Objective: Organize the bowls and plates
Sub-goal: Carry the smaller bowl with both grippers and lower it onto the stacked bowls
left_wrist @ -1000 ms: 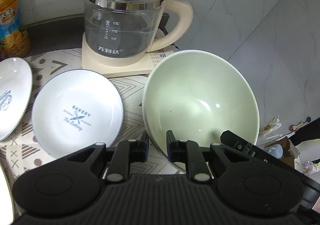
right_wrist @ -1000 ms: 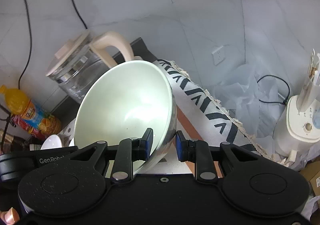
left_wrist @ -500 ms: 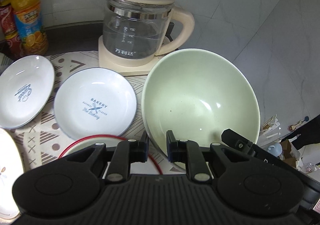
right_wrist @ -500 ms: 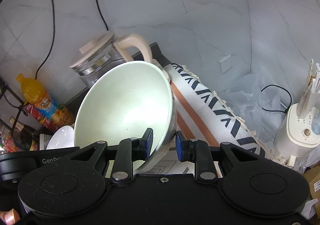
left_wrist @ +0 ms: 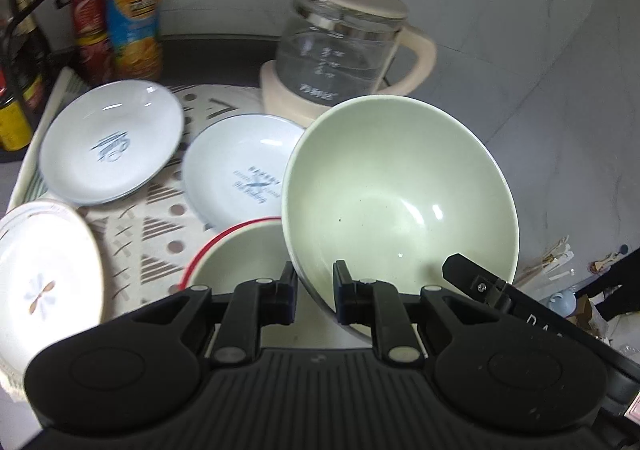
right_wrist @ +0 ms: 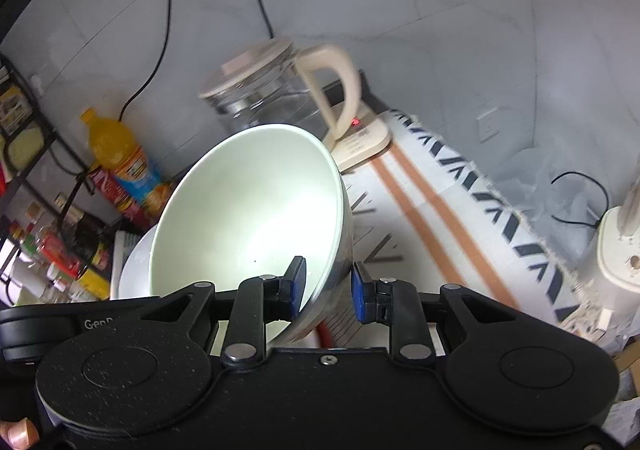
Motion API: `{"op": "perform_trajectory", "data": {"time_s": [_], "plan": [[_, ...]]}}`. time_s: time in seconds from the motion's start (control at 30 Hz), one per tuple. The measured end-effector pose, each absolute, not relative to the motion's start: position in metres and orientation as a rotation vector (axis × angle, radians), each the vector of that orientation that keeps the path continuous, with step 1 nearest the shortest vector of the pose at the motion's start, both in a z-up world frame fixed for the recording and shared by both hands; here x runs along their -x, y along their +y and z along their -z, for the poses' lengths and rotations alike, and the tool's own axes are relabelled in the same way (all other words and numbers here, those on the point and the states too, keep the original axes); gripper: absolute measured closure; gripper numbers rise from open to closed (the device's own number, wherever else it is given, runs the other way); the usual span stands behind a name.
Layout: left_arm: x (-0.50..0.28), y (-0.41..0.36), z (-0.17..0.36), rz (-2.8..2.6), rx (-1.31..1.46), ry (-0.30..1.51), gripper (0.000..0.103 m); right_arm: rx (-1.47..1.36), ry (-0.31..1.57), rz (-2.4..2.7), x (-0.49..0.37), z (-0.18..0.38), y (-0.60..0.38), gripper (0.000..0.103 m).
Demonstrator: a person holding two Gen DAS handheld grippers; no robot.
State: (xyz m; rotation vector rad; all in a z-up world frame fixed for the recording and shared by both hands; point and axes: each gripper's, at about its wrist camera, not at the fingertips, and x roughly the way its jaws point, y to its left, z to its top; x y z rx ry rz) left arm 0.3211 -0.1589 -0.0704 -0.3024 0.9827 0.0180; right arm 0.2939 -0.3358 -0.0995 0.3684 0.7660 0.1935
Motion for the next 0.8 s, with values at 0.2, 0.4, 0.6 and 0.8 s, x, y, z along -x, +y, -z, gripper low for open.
{"op": "perform_trajectory", "data": {"time_s": [0.2, 0.4, 0.6, 0.8], "plan": [[-0.304, -0.142, 0.079, -0.044, 0.325, 0.986, 0.087, -0.354, 0.777, -0.226, -0.283, 0.104, -0.319, 0.079], [-0.292, -0.129, 0.09, -0.058, 0.355, 1.004, 0.086, -0.348, 0.804, -0.243, -0.276, 0.112, -0.307, 0.079], [-0.284, -0.121, 0.101, -0.074, 0.391, 1.037, 0.087, -0.329, 0.846, -0.246, -0.27, 0.123, -0.299, 0.079], [-0.284, -0.119, 0.107, -0.084, 0.382, 1.058, 0.086, -0.31, 0.876, -0.245, -0.27, 0.132, -0.292, 0.079]]}}
